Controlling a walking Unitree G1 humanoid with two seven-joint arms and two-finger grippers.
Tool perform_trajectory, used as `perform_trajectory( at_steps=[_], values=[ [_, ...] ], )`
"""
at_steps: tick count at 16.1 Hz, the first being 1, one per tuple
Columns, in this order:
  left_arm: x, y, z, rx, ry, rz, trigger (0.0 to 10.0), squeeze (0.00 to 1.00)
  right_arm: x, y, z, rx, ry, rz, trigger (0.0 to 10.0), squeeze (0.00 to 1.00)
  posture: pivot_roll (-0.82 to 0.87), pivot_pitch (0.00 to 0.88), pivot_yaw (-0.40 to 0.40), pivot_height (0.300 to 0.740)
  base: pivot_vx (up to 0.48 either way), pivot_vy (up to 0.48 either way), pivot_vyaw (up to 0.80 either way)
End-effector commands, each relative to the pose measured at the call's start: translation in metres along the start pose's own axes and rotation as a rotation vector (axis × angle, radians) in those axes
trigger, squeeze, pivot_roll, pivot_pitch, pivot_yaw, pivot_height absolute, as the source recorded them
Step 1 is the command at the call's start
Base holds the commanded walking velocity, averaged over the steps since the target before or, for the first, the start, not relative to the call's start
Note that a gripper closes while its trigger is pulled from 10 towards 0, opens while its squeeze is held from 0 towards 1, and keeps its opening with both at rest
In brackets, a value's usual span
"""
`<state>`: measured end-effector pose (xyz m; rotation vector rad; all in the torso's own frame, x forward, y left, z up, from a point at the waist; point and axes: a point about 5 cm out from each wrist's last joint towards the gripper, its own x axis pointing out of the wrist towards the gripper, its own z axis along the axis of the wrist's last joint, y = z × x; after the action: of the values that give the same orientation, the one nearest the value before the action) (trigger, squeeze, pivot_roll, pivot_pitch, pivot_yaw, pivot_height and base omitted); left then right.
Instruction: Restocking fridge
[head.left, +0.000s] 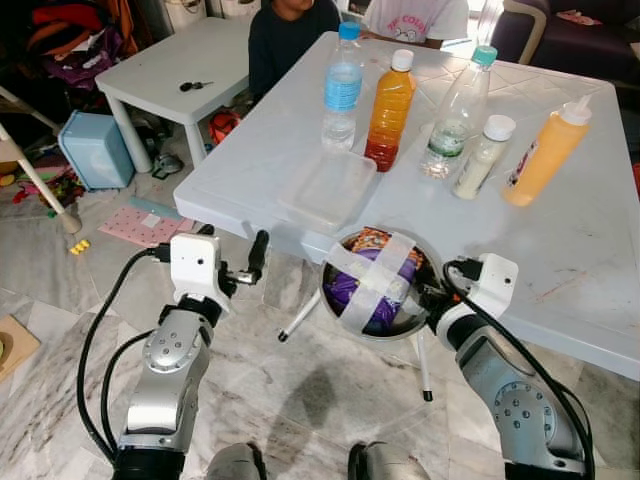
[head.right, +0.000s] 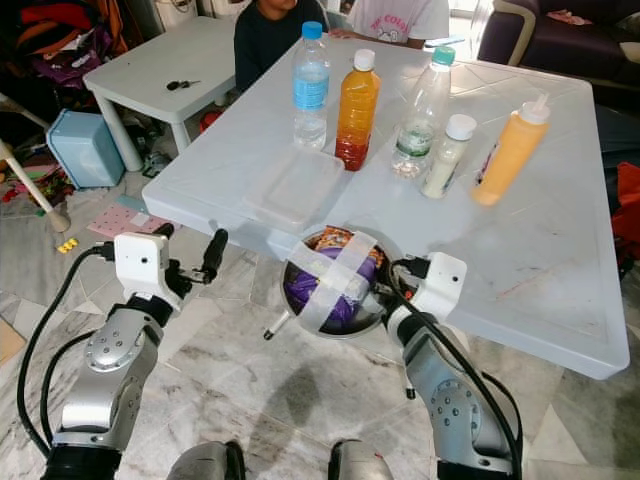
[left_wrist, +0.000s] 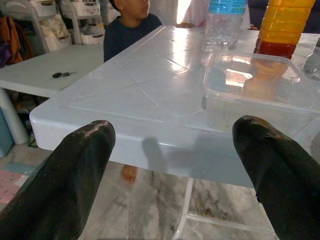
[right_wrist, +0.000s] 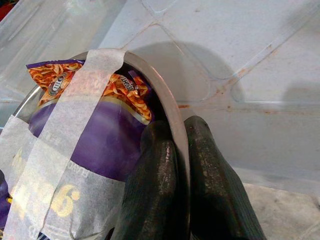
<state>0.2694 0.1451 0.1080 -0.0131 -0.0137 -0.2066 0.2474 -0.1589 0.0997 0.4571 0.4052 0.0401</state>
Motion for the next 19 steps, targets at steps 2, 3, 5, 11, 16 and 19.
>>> perform_trajectory(
  at_steps=[2,3,5,11,16,19],
  values=[
    [-0.001,0.002,0.000,0.015,0.010,0.004,10.0,0.00,0.001,-0.003,-0.011,0.011,0.059,-0.012,10.0,0.00,-0.06,0.079,0.009,0.740,-0.249,0.000,0.00],
    [-0.001,0.002,0.000,0.017,0.010,0.000,10.0,0.00,0.001,-0.002,-0.010,0.012,0.050,-0.008,10.0,0.00,-0.06,0.081,0.007,0.740,-0.251,0.000,0.00],
    [0.000,0.002,0.002,0.024,0.006,-0.003,10.0,0.00,0.003,-0.001,-0.007,0.025,0.033,-0.004,10.0,0.00,-0.05,0.081,0.005,0.740,-0.272,0.000,0.00],
    [0.003,0.003,0.003,0.032,0.004,-0.001,10.0,0.00,0.006,0.000,-0.007,0.036,0.030,0.001,10.0,0.00,-0.05,0.083,0.011,0.740,-0.277,0.000,0.00],
    [0.004,0.003,0.002,0.042,0.009,-0.011,10.0,0.00,0.007,0.011,0.006,0.043,-0.063,0.071,10.0,0.00,-0.04,0.077,0.015,0.740,-0.267,0.000,0.25],
    [0.001,0.009,-0.001,0.051,0.021,0.012,10.0,0.00,0.009,0.022,0.009,0.012,-0.096,0.131,10.0,0.00,-0.03,0.075,0.011,0.740,-0.166,0.000,0.80]
  ],
)
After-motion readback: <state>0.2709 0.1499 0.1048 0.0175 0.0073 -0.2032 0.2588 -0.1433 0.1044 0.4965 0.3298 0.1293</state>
